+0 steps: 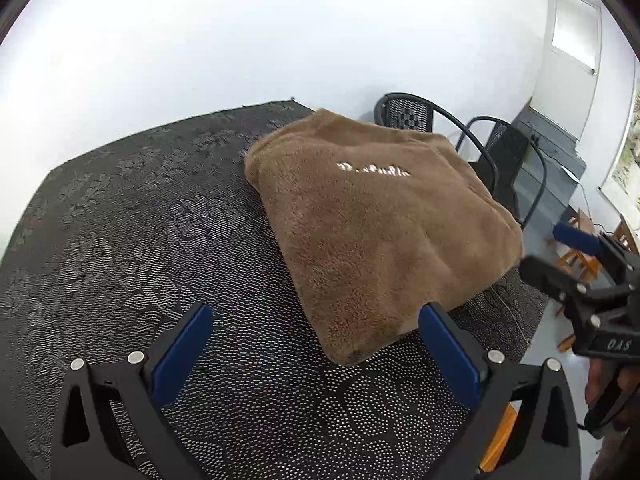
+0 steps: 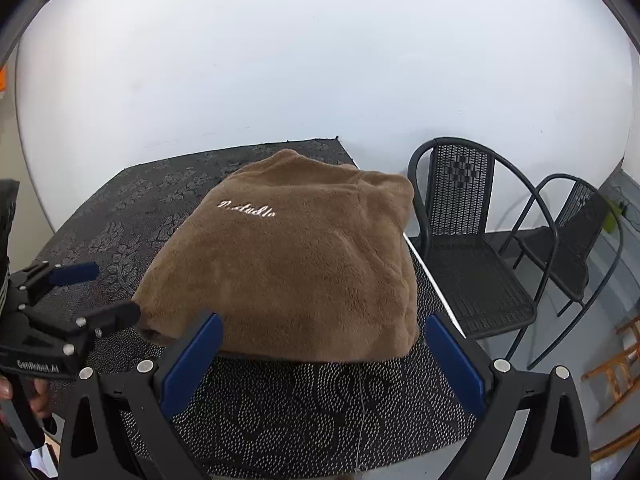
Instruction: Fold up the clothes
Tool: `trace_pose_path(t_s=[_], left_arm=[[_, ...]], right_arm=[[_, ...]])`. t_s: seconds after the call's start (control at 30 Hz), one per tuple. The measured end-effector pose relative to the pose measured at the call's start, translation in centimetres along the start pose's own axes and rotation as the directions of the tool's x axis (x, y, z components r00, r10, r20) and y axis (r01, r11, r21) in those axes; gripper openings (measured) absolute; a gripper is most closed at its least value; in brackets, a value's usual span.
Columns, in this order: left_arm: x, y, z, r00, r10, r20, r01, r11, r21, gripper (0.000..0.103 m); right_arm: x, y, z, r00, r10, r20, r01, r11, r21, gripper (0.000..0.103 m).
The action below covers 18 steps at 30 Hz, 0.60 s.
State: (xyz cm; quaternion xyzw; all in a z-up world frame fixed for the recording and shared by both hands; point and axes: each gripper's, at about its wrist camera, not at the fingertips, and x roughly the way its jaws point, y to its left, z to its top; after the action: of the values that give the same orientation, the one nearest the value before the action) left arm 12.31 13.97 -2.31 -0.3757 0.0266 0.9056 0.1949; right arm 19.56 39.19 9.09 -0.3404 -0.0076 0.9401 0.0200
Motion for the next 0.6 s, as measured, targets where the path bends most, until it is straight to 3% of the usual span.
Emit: trace_pose_path(t_s=[0.17, 0.3, 0.6], left_arm=[[-0.5, 0.5, -0.1, 0.997, 0.069, 0.023, -0.068, 0.996, -0.054, 0.103], [-1.1, 2.2, -0.2, 0.998, 0.053, 0.04, -0.048, 0.989, -0.137, 0.103], [-1.6, 2.4, -0.7, 0.997, 0.069, 0.04, -0.063, 0.99, -0.13, 0.103]], right_arm=[[-0.4, 0.2, -0.1, 1.0, 0.002, 0.0, -0.002, 1.0, -0.011, 0.102], [-0.7, 0.4, 0.1, 1.0, -0.008, 0.007, 0.008, 1.0, -0.009, 0.102], [-0.1, 0.3, 0.2, 0.999, -0.034, -0.024, 0.034, 0.999, 0.018, 0.102]])
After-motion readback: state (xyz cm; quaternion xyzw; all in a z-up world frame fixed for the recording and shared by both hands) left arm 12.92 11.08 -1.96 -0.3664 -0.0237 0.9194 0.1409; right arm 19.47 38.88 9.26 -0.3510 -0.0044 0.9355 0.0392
